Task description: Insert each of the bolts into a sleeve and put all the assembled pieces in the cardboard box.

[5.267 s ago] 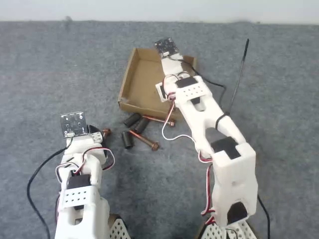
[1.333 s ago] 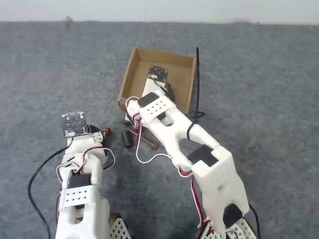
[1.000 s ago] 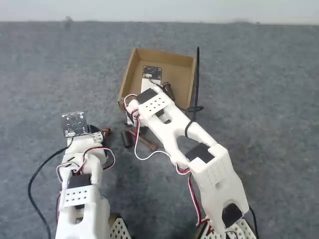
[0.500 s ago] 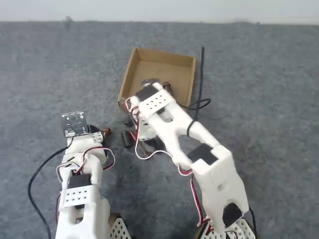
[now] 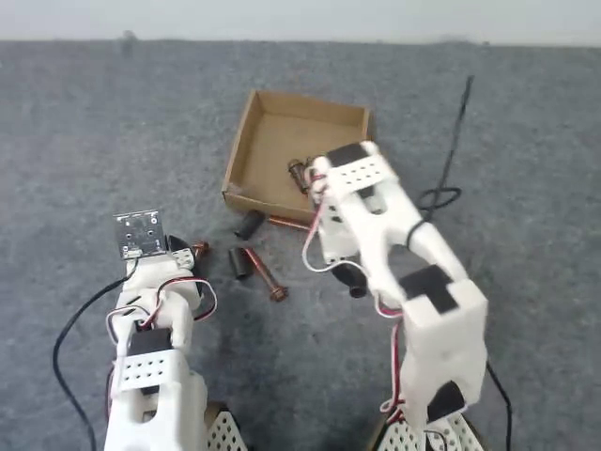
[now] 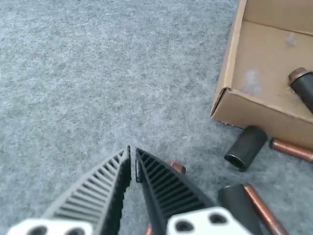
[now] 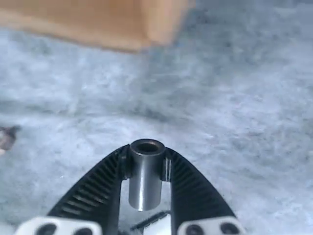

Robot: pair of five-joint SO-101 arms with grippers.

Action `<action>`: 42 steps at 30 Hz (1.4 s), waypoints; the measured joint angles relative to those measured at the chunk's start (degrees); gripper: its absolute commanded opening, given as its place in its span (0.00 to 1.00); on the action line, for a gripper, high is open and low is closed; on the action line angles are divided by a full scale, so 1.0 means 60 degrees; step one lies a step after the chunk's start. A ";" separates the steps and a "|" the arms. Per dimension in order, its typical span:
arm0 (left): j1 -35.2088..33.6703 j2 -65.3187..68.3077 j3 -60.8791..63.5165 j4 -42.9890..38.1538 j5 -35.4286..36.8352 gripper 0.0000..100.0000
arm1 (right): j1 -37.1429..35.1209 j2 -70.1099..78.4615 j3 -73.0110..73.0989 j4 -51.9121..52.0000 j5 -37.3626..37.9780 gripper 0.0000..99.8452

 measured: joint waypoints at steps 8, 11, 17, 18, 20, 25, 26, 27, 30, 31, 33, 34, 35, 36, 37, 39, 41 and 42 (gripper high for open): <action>0.0000 0.0000 0.0000 0.0000 0.0000 0.01 | 0.0293 -0.2227 0.3326 -0.2168 0.0000 0.01; 0.0000 0.0000 0.0000 0.0000 0.0000 0.01 | 0.0923 -0.2315 0.3531 -0.2374 0.0000 0.01; 0.0000 0.0000 0.0000 0.0000 0.0000 0.01 | 0.2462 -0.2330 0.3927 -0.2945 0.0747 0.01; 0.0000 0.0000 0.0000 0.0000 0.0000 0.01 | 0.2637 -0.2330 0.4103 -0.3194 0.0938 0.01; 0.0000 0.0000 0.0000 0.0000 0.0000 0.01 | 0.2916 -0.2388 0.4425 -0.3590 0.1245 0.01; 0.0000 0.0000 0.0000 0.0000 0.0000 0.01 | 0.3048 -0.2593 0.4498 -0.3678 0.1421 0.01; 0.0000 0.0000 0.0000 0.0000 0.0000 0.01 | 0.3048 -0.2593 0.4513 -0.3678 0.1421 0.01; 0.0000 0.0000 0.0000 0.0000 0.0000 0.01 | 0.3062 -0.2593 0.4513 -0.3678 0.1421 0.01; 0.0000 0.0000 0.0000 0.0000 0.0000 0.01 | 0.3121 -0.2593 0.4513 -0.3678 0.1436 0.01; 0.0000 0.0000 0.0000 0.0000 0.0000 0.01 | 0.3121 -0.2593 0.4513 -0.3678 0.1436 0.02; 0.0000 0.0000 0.0000 0.0000 0.0000 0.01 | 0.3121 -0.2593 0.4513 -0.3678 0.1436 0.07; 0.0000 0.0000 0.0000 0.0000 0.0000 0.01 | 0.3121 -0.2593 0.4513 -0.3678 0.1436 0.09; 0.0000 0.0000 0.0000 0.0000 0.0000 0.01 | 0.3121 -0.2593 0.4513 -0.3678 0.1451 0.10; 0.0000 0.0000 0.0000 0.0000 0.0000 0.01 | 0.3121 -0.2593 0.4513 -0.3678 0.1465 0.10; 0.0000 0.0000 0.0000 0.0000 0.0000 0.01 | 0.3121 -0.2593 0.4513 -0.3678 0.1480 0.10; 0.0000 0.0000 0.0000 0.0000 0.0000 0.01 | 0.3121 -0.2593 0.4513 -0.3678 0.1480 0.08; 0.0000 0.0000 0.0000 0.0000 0.0000 0.01 | 0.3121 -0.2593 0.4513 -0.3575 0.1524 0.07; 0.0000 0.0000 0.0000 0.0000 0.0000 0.01 | 0.3121 -0.2593 0.4513 -0.3502 0.1524 0.07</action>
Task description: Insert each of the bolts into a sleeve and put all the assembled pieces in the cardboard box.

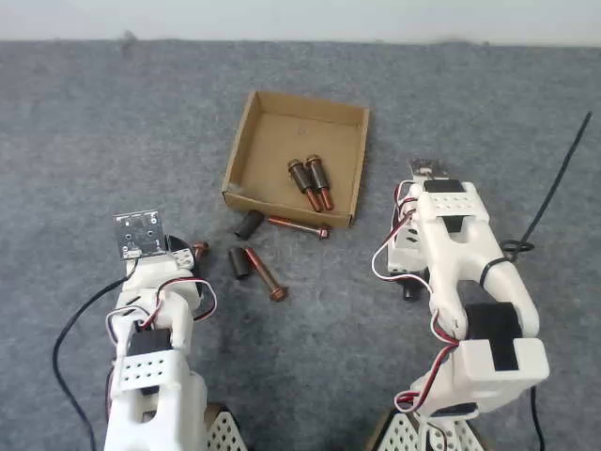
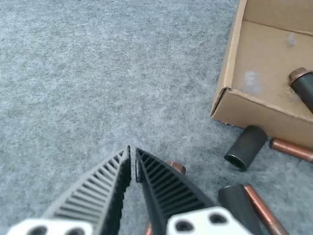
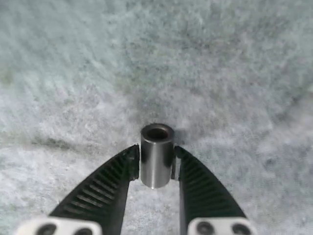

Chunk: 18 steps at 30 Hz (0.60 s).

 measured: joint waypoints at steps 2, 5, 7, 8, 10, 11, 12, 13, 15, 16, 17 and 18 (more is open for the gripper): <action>0.0000 0.0000 0.0000 0.0000 0.0000 0.01 | 0.0000 0.0000 0.0000 0.0117 0.0000 0.07; 0.0000 0.0000 0.0000 0.0000 0.0000 0.01 | 0.0000 0.0000 0.0000 0.0176 0.0000 0.07; 0.0000 0.0000 0.0000 0.0000 0.0000 0.01 | 0.0000 0.0000 0.0000 0.0176 0.0000 0.07; 0.0000 0.0000 0.0000 0.0000 0.0000 0.01 | 0.0000 0.0000 0.0000 0.0176 0.0000 0.07; 0.0000 0.0000 0.0000 0.0000 0.0000 0.01 | 0.0000 0.0000 0.0015 0.0176 0.0000 0.07; 0.0000 0.0000 0.0000 0.0000 0.0000 0.01 | 0.0000 0.0000 0.0073 0.0176 0.0000 0.07; 0.0000 0.0000 0.0000 0.0000 0.0000 0.01 | -0.0015 -0.0029 0.0132 0.0176 0.0000 0.07; 0.0000 0.0000 0.0000 0.0000 0.0000 0.01 | -0.0073 -0.0073 0.0205 0.0176 0.0000 0.07; 0.0000 0.0000 0.0000 0.0000 0.0000 0.01 | -0.0190 -0.0205 0.0352 0.0220 0.0015 0.07; 0.0000 0.0000 0.0000 0.0000 0.0000 0.01 | -0.0205 -0.0322 0.0440 0.0220 0.0015 0.07; 0.0000 0.0000 0.0000 0.0000 0.0000 0.01 | -0.0220 -0.0484 0.0557 0.0220 0.0015 0.07; 0.0000 0.0000 0.0000 0.0000 0.0000 0.01 | -0.0220 -0.0659 0.0703 0.0220 0.0015 0.07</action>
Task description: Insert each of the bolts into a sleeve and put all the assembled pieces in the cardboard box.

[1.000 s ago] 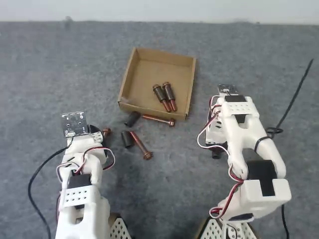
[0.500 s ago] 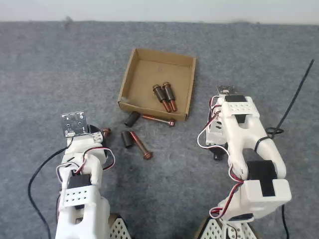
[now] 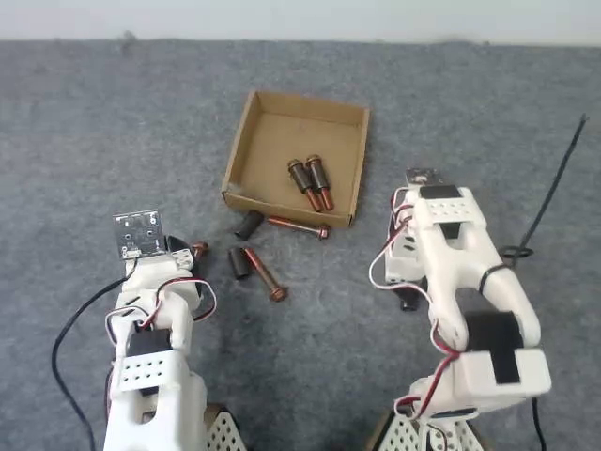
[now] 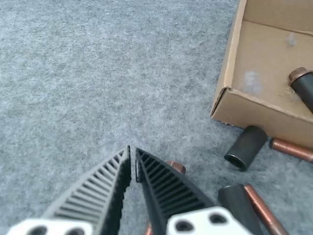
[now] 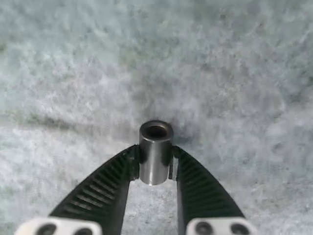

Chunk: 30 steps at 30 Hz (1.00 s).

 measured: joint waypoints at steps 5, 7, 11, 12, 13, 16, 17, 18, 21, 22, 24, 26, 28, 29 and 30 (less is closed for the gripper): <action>0.0000 0.0000 0.0000 0.0000 0.0000 0.01 | -0.0044 -0.1465 0.1143 -0.0396 0.0000 0.12; 0.0000 0.0000 0.0000 0.0000 0.0000 0.01 | -0.0044 -0.1949 0.1509 -0.0542 0.0000 0.16; 0.0000 0.0000 0.0000 0.0000 0.0000 0.01 | -0.0029 -0.2212 0.1832 -0.0777 0.0000 0.13; 0.0000 0.0000 0.0000 0.0000 0.0000 0.01 | -0.0029 -0.2212 0.1861 -0.0908 0.0000 0.12; 0.0000 0.0000 0.0000 0.0000 0.0000 0.01 | -0.0029 -0.2212 0.1875 -0.1026 0.0000 0.11; 0.0000 0.0000 0.0000 0.0000 0.0000 0.01 | -0.0044 -0.2212 0.1905 -0.1201 0.0000 0.11; 0.0000 0.0000 0.0000 0.0000 0.0000 0.01 | -0.0059 -0.2212 0.1905 -0.1260 0.0000 0.11; 0.0000 0.0000 0.0000 0.0000 0.0000 0.01 | -0.0059 -0.2212 0.1905 -0.1319 0.0000 0.11; 0.0000 0.0000 0.0000 0.0000 0.0000 0.01 | -0.0044 -0.2212 0.1934 -0.1392 0.0000 0.11; 0.0000 0.0000 0.0000 0.0000 0.0000 0.01 | -0.0029 -0.2212 0.1934 -0.1392 0.0000 0.11; 0.0000 0.0000 0.0000 0.0000 0.0000 0.01 | -0.0176 -0.2212 0.1963 -0.1392 0.0000 0.11; 0.0000 0.0000 0.0000 0.0000 0.0000 0.01 | -0.0454 -0.2212 0.2139 -0.1392 0.0000 0.13; 0.0000 0.0000 0.0000 0.0000 0.0000 0.01 | -0.0513 -0.2212 0.2168 -0.1392 0.0000 0.15; 0.0000 0.0000 0.0000 0.0000 0.0000 0.01 | -0.0527 -0.2212 0.2168 -0.1392 0.0000 0.15; 0.0000 0.0000 0.0000 0.0000 0.0000 0.01 | -0.0527 -0.2212 0.2168 -0.1392 0.0000 0.15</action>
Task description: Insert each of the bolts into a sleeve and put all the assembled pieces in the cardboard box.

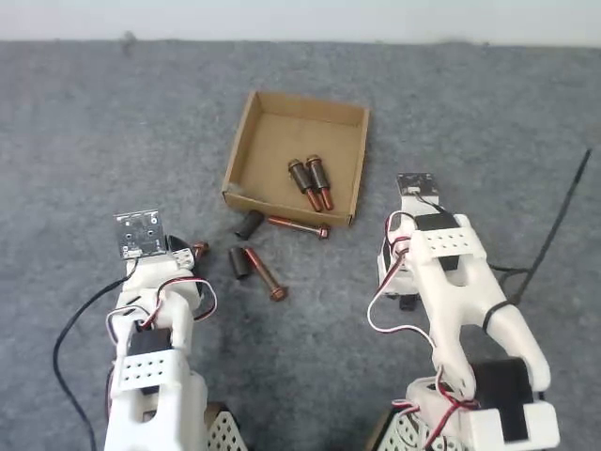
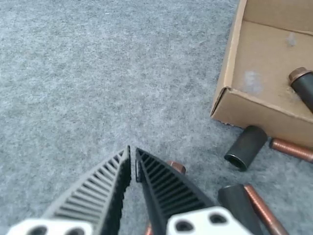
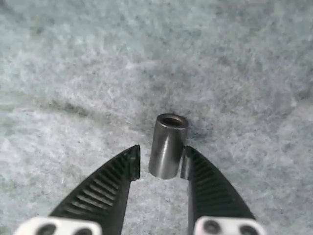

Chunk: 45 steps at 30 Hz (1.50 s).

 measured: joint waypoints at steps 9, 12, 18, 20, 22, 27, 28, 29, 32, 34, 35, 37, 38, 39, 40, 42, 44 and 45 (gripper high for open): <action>0.0000 0.0000 0.0000 0.0000 0.0000 0.01 | -0.0044 0.0967 -0.0088 -0.0264 0.0000 0.15; 0.0000 0.0000 0.0000 0.0000 0.0000 0.01 | -0.0044 0.1143 -0.0176 -0.0264 0.0000 0.10; 0.0000 0.0000 0.0000 0.0000 0.0000 0.01 | 0.0147 0.1158 -0.0308 -0.0264 0.0000 0.02; 0.0000 0.0000 0.0000 0.0000 0.0000 0.01 | 0.0337 0.1158 -0.0337 -0.0205 0.0000 0.01; 0.0000 0.0000 0.0000 0.0000 0.0000 0.01 | 0.0454 0.1128 -0.0337 -0.0117 0.0000 0.01; 0.0000 0.0000 0.0000 0.0000 0.0000 0.01 | 0.0484 0.1070 -0.0337 -0.0117 0.0000 0.01; 0.0000 0.0000 0.0000 0.0000 0.0000 0.01 | 0.0484 0.1070 -0.0337 -0.0117 0.0000 0.01; 0.0000 0.0000 0.0000 0.0000 0.0000 0.01 | 0.0484 0.1070 -0.0337 -0.0117 0.0000 0.01; 0.0000 0.0000 0.0000 0.0000 0.0000 0.01 | 0.0484 0.1070 -0.0337 -0.0117 0.0000 0.06; 0.0000 0.0000 0.0000 0.0000 0.0000 0.01 | 0.0484 0.1070 -0.0337 -0.0117 0.0000 0.08; 0.0000 0.0000 0.0000 0.0000 0.0000 0.01 | 0.0484 0.1070 -0.0337 -0.0117 0.0000 0.08; 0.0000 0.0000 0.0000 0.0000 0.0000 0.01 | 0.0484 0.1070 -0.0337 -0.0117 0.0000 0.05; 0.0000 0.0000 0.0000 0.0000 0.0000 0.01 | 0.0484 0.1070 -0.0337 -0.0117 0.0000 0.03; 0.0000 0.0000 0.0000 0.0000 0.0000 0.01 | 0.0484 0.1070 -0.0337 -0.0117 0.0000 0.02; 0.0000 0.0000 0.0000 0.0000 0.0000 0.01 | 0.0484 0.1070 -0.0337 -0.0117 0.0000 0.01; 0.0000 0.0000 0.0000 0.0000 0.0000 0.01 | 0.0484 0.1070 -0.0337 -0.0117 0.0000 0.02; 0.0000 0.0000 0.0000 0.0000 0.0000 0.01 | 0.0484 0.1070 -0.0337 -0.0117 0.0000 0.02; 0.0000 0.0000 0.0000 0.0000 0.0000 0.01 | 0.0484 0.1070 -0.0337 -0.0117 0.0000 0.01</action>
